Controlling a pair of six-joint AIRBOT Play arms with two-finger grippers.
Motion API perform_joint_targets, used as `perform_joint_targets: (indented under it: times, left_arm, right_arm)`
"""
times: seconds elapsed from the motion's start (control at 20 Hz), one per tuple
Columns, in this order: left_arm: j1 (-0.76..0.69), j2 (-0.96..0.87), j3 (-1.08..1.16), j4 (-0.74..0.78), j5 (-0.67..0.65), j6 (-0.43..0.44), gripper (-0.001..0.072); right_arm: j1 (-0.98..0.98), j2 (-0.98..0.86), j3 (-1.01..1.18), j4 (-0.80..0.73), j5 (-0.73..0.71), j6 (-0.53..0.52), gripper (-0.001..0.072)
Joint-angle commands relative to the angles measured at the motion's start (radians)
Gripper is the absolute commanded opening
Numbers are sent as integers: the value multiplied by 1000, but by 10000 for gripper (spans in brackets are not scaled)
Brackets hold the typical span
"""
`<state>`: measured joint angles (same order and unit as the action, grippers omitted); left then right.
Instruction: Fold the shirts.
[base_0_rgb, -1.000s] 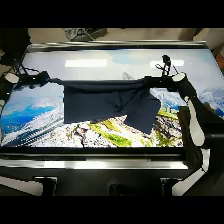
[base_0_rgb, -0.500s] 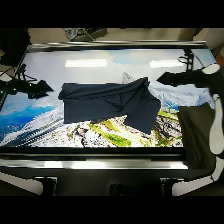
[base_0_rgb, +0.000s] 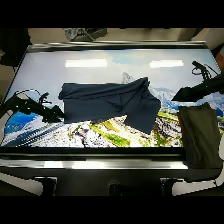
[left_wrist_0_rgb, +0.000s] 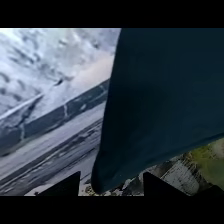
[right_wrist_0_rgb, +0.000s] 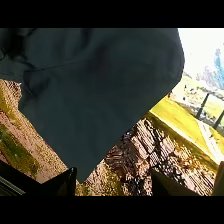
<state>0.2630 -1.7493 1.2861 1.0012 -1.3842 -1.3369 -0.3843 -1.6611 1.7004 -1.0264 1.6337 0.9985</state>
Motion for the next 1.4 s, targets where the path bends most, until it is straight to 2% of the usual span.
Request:
perform_joint_targets:
  times: [0.0, 0.1, 0.2, 0.25, 0.3, 0.55, 0.65, 0.9, 1.05, 1.1, 1.15, 1.2, 1.25, 1.35]
  left_arm:
    - [-37, -3, -48, -4, 75, 13, 438]
    - [-53, -4, -48, -4, 88, 8, 424]
    - [-57, -4, -48, -4, 88, 2, 125]
    - [-58, -3, -48, -4, 87, 2, 51]
    - [-58, -2, -47, -4, 89, 3, 31]
    - [-57, 32, -44, -4, 91, 10, 31]
    - [-59, 50, -44, -4, 92, 14, 31]
    - [-78, 78, -45, -7, 96, 34, 31]
    - [-82, 85, -44, -7, 124, 53, 30]
    - [-82, 86, -44, -7, 129, 52, 30]
    - [-82, 86, -44, -7, 129, 56, 30]
    - [-80, 86, -44, -6, 129, 56, 30]
    - [-77, 86, -38, -6, 128, 56, 29]
    - [-59, 89, 23, -4, 105, 55, 27]
  right_arm:
    - [-5, 2, 1, -31, 14, 0, 570]
    - [-5, 2, -5, -62, 11, 1, 570]
    - [2, 2, -41, -101, -3, 8, 570]
    - [16, 2, -69, -124, -19, 8, 569]
    - [37, 1, -102, -132, -49, 8, 569]
    - [124, -56, -166, -114, -346, 25, 565]
    - [120, -107, -166, -100, -435, 57, 526]
    - [122, -226, -166, 39, -568, 10, 463]
    - [122, -262, -166, 126, -578, 3, 428]
    - [122, -271, -166, 132, -575, 8, 388]
    - [122, -277, -166, 135, -554, 23, 309]
    - [122, -277, -166, 140, -520, 21, 141]
    - [122, -272, -165, 148, -483, 8, 42]
    - [121, -231, -146, 150, -405, -74, 39]
